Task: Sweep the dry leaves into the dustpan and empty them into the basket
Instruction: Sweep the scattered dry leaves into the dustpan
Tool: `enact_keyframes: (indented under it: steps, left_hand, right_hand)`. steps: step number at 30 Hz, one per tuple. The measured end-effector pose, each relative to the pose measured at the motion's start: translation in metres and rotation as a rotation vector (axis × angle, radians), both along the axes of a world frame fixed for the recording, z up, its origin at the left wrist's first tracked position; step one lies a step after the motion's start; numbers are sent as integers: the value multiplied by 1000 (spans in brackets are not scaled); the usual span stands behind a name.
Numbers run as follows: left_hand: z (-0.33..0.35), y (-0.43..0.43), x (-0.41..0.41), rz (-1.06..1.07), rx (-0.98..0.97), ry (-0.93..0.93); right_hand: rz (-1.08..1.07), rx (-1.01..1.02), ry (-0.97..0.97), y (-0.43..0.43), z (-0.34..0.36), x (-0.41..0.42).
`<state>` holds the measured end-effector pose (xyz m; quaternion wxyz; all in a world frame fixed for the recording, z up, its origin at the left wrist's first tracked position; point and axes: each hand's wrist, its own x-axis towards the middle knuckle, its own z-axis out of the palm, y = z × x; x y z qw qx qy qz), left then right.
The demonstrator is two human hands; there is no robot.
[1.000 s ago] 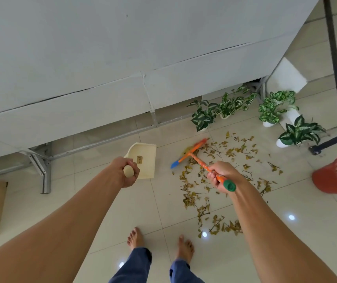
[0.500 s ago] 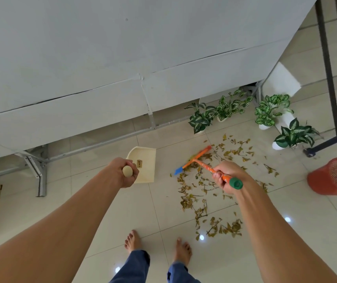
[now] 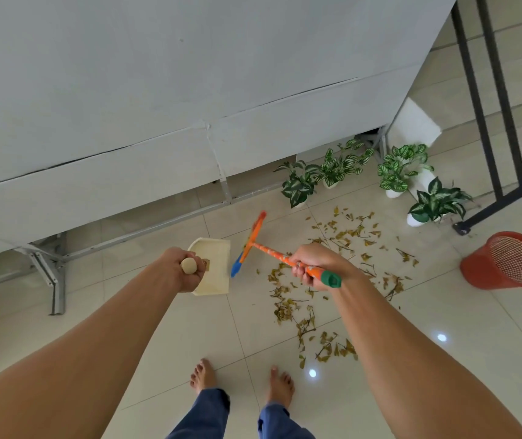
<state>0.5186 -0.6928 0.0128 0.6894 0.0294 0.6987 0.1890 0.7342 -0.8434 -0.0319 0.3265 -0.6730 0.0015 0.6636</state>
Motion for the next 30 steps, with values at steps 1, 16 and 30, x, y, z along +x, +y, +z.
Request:
enact_keyframes:
  steps: [1,16,30]
  left_hand:
    - [0,-4,-3,1,4,6]
    - [-3,-64,-88,56,-1,-30]
    - [14,-203,-244,212,13,-159]
  right_hand:
    - [-2,-17,21,-1,-5,-5]
    - [28,-74,3,-96,-11,-71]
    - [146,-70,-369,-201,-8,-213]
